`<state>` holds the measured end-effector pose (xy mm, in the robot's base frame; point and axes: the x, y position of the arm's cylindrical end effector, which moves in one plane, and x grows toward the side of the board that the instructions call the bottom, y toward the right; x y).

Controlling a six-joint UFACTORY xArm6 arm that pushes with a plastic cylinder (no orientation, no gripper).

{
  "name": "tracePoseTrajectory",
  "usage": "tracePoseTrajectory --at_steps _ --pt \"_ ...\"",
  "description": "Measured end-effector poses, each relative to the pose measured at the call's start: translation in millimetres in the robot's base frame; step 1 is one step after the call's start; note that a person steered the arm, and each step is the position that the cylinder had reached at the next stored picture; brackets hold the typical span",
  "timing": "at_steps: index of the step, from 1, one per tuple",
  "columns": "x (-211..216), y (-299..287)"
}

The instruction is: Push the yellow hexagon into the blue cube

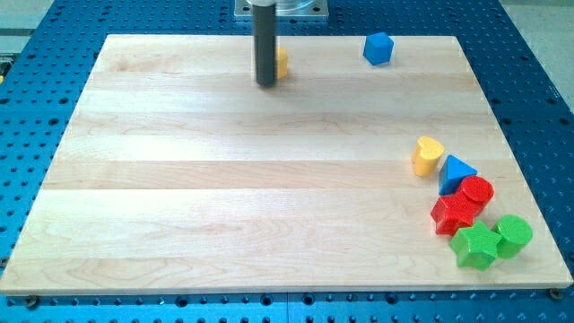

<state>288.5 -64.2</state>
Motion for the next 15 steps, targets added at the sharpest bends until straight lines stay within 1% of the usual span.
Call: tracePoseTrajectory --at_steps 1,2,3,4,5,6,7,8,9,10,12,13,14,15 --pt "-17.1 5.4" --pt "15.6 85.0" --pt "20.0 95.2" --pt "-28.0 21.3" --pt "-51.2 47.8" --pt "-20.7 123.6" --pt "5.5 172.1" --pt "-5.4 124.3" --pt "52.2 118.4" --pt "56.4 180.1" --pt "36.0 213.0" --pt "52.4 213.4" --pt "42.7 246.4" --pt "13.9 243.4"
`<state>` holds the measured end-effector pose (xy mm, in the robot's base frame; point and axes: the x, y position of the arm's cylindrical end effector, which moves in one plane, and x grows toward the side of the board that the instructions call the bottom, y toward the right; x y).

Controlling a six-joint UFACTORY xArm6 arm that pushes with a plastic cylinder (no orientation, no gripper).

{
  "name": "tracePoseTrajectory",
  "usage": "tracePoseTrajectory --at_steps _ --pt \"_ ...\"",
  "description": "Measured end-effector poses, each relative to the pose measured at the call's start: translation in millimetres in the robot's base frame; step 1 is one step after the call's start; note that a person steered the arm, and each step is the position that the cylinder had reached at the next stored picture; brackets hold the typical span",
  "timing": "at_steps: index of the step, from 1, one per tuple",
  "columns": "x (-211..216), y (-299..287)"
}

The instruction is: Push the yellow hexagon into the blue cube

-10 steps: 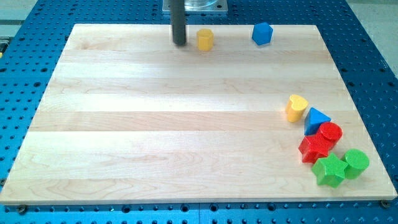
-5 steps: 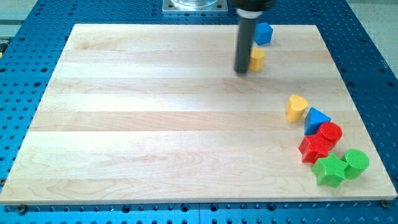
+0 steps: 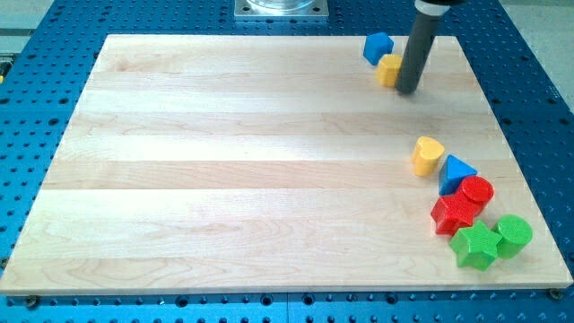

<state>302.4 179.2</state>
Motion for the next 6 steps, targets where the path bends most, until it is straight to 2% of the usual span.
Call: tracePoseTrajectory --at_steps 1,2,3,4,5,6 --pt "-13.0 -33.1" --pt "33.7 0.0" --pt "13.3 48.2" --pt "-62.9 84.0" --pt "-109.8 74.1" --pt "-111.4 66.6"
